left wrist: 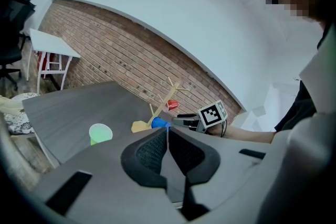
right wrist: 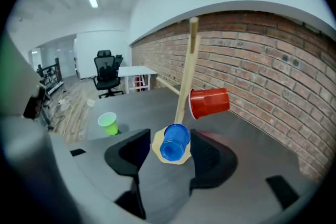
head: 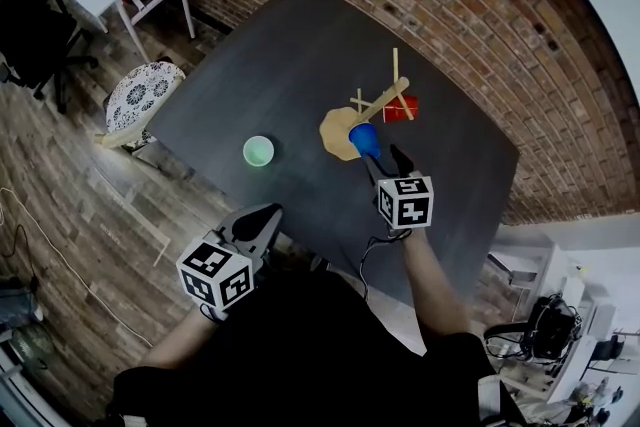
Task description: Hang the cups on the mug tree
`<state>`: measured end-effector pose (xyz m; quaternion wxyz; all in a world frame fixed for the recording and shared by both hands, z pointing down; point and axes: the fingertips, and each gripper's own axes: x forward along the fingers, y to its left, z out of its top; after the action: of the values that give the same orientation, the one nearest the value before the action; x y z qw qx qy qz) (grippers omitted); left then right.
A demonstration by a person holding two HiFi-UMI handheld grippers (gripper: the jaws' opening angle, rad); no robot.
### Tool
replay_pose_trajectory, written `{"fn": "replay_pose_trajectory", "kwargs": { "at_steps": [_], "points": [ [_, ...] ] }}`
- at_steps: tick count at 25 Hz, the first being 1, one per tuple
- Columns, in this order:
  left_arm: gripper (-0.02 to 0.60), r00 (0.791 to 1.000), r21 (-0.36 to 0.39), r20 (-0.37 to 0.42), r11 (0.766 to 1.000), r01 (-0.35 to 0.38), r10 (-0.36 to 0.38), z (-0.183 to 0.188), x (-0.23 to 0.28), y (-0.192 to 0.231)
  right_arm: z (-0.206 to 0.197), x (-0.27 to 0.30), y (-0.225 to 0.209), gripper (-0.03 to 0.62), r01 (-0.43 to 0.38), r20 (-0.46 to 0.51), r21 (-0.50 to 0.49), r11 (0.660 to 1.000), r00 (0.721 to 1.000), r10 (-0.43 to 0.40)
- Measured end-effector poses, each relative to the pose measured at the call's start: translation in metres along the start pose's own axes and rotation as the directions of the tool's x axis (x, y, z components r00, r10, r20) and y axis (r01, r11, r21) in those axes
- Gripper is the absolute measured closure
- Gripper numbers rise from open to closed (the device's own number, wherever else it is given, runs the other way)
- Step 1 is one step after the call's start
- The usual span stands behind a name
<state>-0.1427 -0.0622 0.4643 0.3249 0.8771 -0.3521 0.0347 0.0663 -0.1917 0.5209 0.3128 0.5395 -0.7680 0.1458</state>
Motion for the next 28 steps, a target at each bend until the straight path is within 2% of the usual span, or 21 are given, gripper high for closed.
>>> {"fn": "replay_pose_trajectory", "kwargs": {
  "at_steps": [3,6,7,10,13,15,17,22,28],
  "points": [
    [0.560,1.000,0.014,-0.008,1.000,0.019,-0.019,-0.001,0.009,-0.011,-0.005,-0.027,-0.005,0.342,-0.016,0.059,0.100,0.995,0.998,0.011],
    [0.560,0.999,0.026,-0.016,0.999,0.039,-0.039,-0.003,0.019,-0.024,0.005,-0.059,-0.002,0.344,-0.069,0.179,0.131,0.989,0.983,0.045],
    [0.560,0.999,0.031,-0.018,0.998,0.046,-0.045,-0.003,0.022,-0.028,0.013,-0.074,0.001,0.347,-0.096,0.241,0.138,0.986,0.969,0.061],
    [0.560,0.998,0.042,-0.030,0.997,0.063,-0.062,-0.007,0.032,-0.042,0.038,-0.116,0.010,0.423,-0.190,0.404,0.186,0.964,0.909,0.102],
    [0.560,0.996,0.049,-0.045,0.996,0.078,-0.076,-0.010,0.045,-0.055,0.046,-0.143,0.021,0.514,-0.300,0.480,0.250,0.921,0.864,0.151],
    [0.560,0.995,0.054,-0.054,0.994,0.091,-0.088,-0.013,0.053,-0.064,0.043,-0.153,0.030,0.537,-0.357,0.493,0.284,0.890,0.850,0.184],
    [0.560,0.993,0.057,-0.062,0.993,0.102,-0.099,-0.015,0.059,-0.072,0.035,-0.159,0.038,0.540,-0.380,0.490,0.302,0.874,0.848,0.199],
    [0.560,0.992,0.048,-0.068,0.993,0.111,-0.108,-0.023,0.072,-0.086,0.014,-0.170,0.053,0.545,-0.369,0.473,0.264,0.891,0.855,0.214],
    [0.560,0.990,0.058,-0.082,0.991,0.122,-0.118,-0.031,0.082,-0.103,0.000,-0.177,0.049,0.546,-0.366,0.447,0.242,0.899,0.864,0.231]
  ]
}}
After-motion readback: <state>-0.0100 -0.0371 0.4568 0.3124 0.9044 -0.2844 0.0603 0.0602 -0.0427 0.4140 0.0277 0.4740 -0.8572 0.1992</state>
